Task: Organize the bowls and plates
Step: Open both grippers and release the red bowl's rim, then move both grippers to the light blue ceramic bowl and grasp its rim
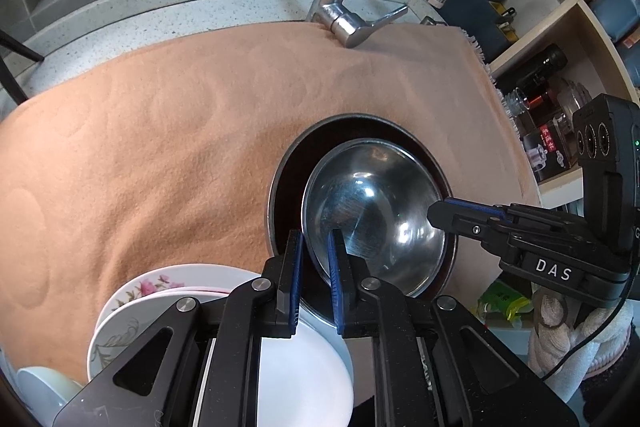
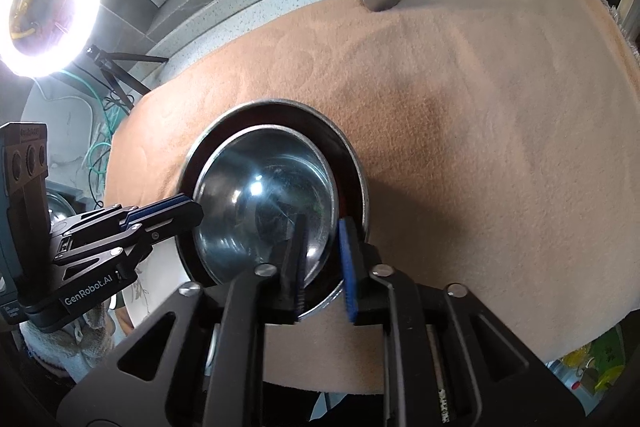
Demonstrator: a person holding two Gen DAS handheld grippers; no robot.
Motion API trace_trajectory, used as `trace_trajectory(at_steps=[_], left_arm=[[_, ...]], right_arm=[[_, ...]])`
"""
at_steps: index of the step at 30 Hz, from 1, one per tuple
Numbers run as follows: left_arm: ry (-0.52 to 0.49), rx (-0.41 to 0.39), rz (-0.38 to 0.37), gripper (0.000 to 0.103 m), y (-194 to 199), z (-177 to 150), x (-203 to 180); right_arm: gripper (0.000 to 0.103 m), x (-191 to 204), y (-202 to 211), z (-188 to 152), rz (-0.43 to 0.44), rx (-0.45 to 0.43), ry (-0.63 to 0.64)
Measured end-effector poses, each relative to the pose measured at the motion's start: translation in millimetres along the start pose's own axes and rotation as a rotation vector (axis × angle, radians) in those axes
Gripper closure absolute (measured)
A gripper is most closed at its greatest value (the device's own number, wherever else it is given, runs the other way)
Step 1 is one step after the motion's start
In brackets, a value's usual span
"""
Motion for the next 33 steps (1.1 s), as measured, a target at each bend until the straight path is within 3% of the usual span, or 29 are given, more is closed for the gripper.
trace_trajectory(at_steps=[2, 16, 19, 24, 26, 29, 33], left_arm=[[0.001, -0.006, -0.003, 0.092, 2, 1, -1], [0.043, -0.091, -0.047, 0.092, 44, 6, 8], [0.072, -0.125, -0.057, 0.089, 60, 4, 16], [0.107, -0.174, -0.05, 0.087, 86, -3, 34], [0.127, -0.197, -0.04, 0.078, 97, -8, 44], [0.16, -0.229, -0.021, 0.072, 114, -18, 60], [0.211, -0.275, 0.011, 0.064, 139, -34, 84]], right_arm=[[0.077, 1, 3, 1, 0.001, -0.009, 0.002], [0.076, 21, 35, 10, 0.008, -0.092, 0.042], [0.059, 33, 42, 12, 0.03, -0.11, 0.059], [0.059, 60, 51, 12, 0.06, -0.132, 0.107], [0.058, 73, 52, 12, 0.078, -0.133, 0.125], [0.042, 97, 53, 13, 0.111, -0.137, 0.168], [0.033, 126, 48, 11, 0.138, -0.131, 0.222]])
Point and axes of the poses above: each gripper's, at about its wrist camera, not at the fingertips, and y roughly against the way its jaws point, x to its left, z to its top, the point moved 9 cm from there along -y, roughly the way its jaws point, and after that the axes turned 7 degrees about -z, right-handed, at the moved point
